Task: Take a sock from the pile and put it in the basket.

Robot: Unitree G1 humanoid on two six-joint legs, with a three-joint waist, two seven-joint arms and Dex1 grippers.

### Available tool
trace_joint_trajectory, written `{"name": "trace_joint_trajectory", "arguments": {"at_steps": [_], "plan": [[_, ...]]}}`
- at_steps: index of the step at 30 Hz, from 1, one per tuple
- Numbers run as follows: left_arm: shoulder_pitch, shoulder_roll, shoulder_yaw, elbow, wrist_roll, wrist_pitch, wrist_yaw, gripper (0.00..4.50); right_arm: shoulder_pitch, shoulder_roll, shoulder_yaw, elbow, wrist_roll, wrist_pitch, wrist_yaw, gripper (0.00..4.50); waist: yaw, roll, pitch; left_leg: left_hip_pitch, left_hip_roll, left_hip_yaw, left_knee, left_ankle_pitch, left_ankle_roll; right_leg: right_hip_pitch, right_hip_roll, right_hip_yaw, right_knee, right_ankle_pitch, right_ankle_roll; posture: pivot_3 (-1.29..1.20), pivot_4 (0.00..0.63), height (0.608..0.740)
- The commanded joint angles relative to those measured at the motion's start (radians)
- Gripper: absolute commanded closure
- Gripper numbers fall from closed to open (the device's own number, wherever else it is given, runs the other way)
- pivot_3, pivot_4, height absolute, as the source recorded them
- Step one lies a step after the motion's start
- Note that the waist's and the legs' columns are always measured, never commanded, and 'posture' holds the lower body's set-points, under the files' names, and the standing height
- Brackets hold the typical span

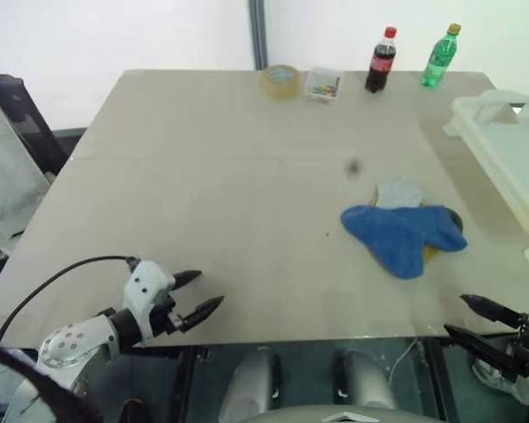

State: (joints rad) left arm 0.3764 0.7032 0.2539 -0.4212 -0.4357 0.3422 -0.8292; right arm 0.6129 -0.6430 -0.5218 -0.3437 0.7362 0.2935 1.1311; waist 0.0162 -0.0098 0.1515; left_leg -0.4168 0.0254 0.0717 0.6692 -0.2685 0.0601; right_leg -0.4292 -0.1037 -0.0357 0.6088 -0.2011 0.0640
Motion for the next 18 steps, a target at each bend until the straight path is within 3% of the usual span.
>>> {"name": "trace_joint_trajectory", "arguments": {"at_steps": [1,18], "plan": [[0.061,0.001,0.056,-0.07,-0.038,-0.022,-0.03,0.62,0.002,-0.022,-0.046,0.035,-0.008,-0.039,0.049,0.25,0.0,0.0,0.0,0.0,0.0,0.0,0.0,0.0,0.0,0.0,0.0,0.0,0.0,0.0,0.0,0.0,0.15,0.74],[0.174,-0.073,0.093,-0.19,-0.119,-0.027,-0.023,0.62,-0.107,-0.063,-0.044,0.098,-0.032,-0.031,0.04,0.25,0.0,-0.002,0.001,0.001,-0.001,0.001,0.002,0.001,0.006,0.002,0.001,0.0,0.0,0.002,-0.003,0.0,0.15,0.74]]}}
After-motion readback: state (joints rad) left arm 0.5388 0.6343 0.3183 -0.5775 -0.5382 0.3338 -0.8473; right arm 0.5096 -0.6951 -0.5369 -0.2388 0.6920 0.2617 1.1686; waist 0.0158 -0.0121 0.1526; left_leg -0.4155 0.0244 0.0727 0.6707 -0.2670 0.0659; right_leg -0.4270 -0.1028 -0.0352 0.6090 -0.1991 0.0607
